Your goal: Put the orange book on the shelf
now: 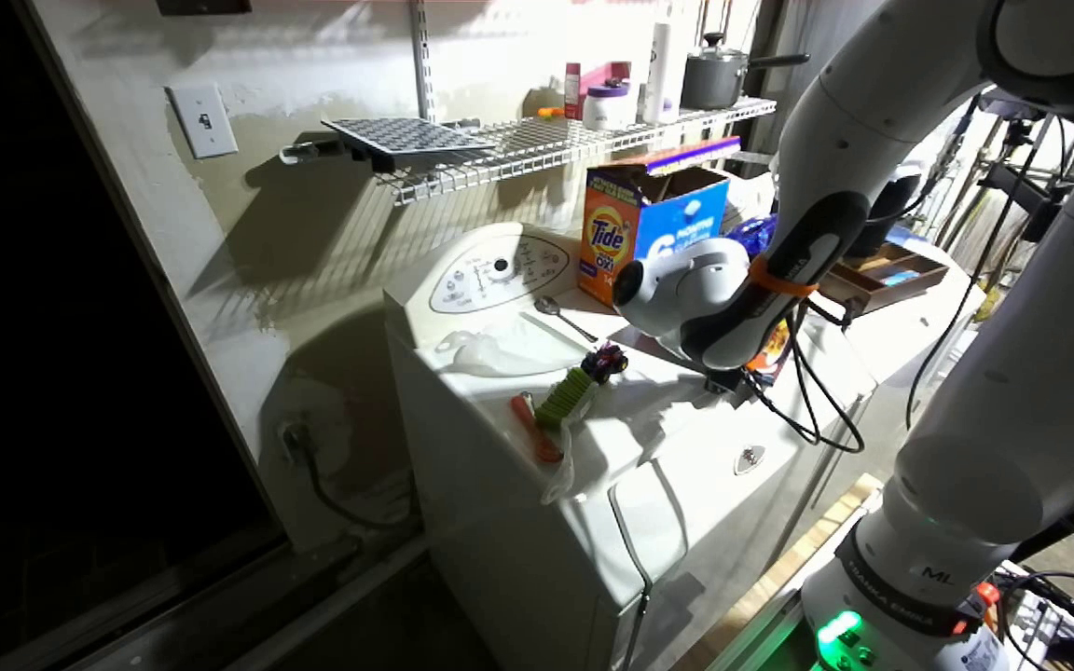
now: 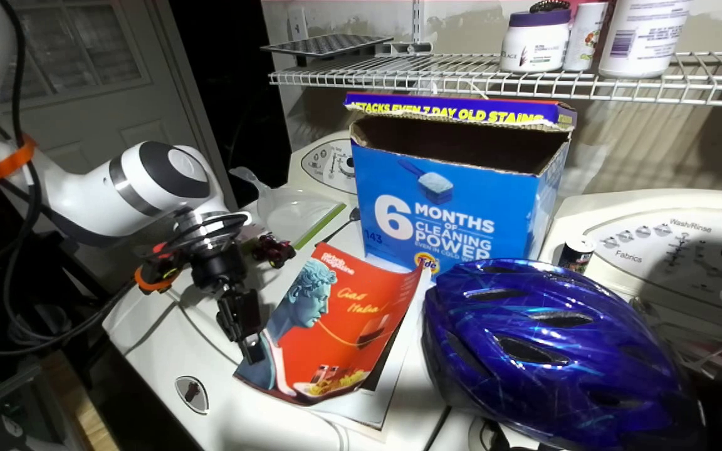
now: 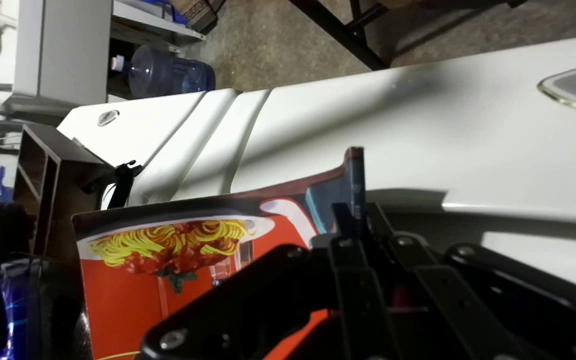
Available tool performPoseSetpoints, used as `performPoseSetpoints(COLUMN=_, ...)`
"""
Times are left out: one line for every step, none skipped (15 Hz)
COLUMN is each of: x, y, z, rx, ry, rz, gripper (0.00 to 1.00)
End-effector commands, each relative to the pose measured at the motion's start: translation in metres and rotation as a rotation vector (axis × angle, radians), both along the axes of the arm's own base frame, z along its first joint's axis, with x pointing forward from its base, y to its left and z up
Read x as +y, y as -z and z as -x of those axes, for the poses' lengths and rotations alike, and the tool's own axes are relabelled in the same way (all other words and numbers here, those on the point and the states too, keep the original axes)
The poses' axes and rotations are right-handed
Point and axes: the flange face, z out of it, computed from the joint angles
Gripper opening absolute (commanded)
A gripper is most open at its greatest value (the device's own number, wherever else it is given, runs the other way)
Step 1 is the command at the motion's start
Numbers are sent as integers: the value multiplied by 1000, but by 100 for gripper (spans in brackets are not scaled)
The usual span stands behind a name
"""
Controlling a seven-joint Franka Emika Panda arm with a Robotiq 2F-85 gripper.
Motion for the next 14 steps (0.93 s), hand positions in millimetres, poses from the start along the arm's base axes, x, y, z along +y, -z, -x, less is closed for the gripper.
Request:
performPoseSetpoints(x=5, y=-34, z=-11, rx=-82, ry=39, rz=-52, gripper=2)
performPoseSetpoints(x=7, y=-40, z=-12, rx=-101, ry=51, rz=-44, gripper=2)
performPoseSetpoints(x=8, y=-46, z=-12, rx=-122, ry=66, rz=-26, gripper=2)
performPoseSetpoints(x=10, y=-51, z=-12, rx=-136, ry=62, rz=12, gripper=2)
performPoseSetpoints(x=12, y=-54, z=-12, rx=-144, ry=63, rz=36, gripper=2)
performPoseSetpoints(x=14, y=-57, z=-11, rx=-152, ry=63, rz=65, gripper=2)
performPoseSetpoints(x=17, y=-60, z=-11, rx=-161, ry=60, rz=97, gripper=2)
performPoseSetpoints(x=21, y=-63, z=-10, rx=-172, ry=58, rz=133, gripper=2)
performPoseSetpoints(x=24, y=-66, z=-9, rx=-181, ry=59, rz=168, gripper=2)
performPoseSetpoints(x=26, y=-69, z=-8, rx=-190, ry=58, rz=219, gripper=2)
performPoseSetpoints(x=30, y=-71, z=-7, rx=-190, ry=59, rz=261, gripper=2)
performPoseSetpoints(x=33, y=-73, z=-6, rx=-191, ry=54, rz=308, gripper=2)
performPoseSetpoints(x=35, y=-74, z=-6, rx=-193, ry=50, rz=342, gripper=2)
performPoseSetpoints(x=38, y=-76, z=-4, rx=-198, ry=47, rz=383, gripper=2)
